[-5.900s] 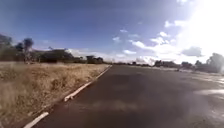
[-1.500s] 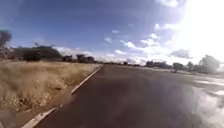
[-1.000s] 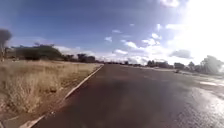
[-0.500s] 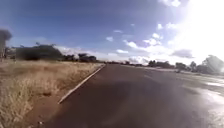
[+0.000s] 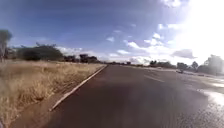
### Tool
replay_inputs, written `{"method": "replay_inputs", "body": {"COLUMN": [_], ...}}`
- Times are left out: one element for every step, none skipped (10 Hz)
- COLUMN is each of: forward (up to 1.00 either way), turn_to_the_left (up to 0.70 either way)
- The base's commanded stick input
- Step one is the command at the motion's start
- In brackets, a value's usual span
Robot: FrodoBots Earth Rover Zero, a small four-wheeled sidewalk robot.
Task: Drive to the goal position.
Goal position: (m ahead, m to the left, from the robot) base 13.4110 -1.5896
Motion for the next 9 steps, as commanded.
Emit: {"method": "replay_inputs", "body": {"forward": [0.50, 0.50, 0.50, 0.50, 0.50, 0.50, 0.50, 0.50, 0.50], "turn_to_the_left": [0.00, 0.00, 0.00, 0.00, 0.00, 0.00, 0.00, 0.00, 0.00]}}
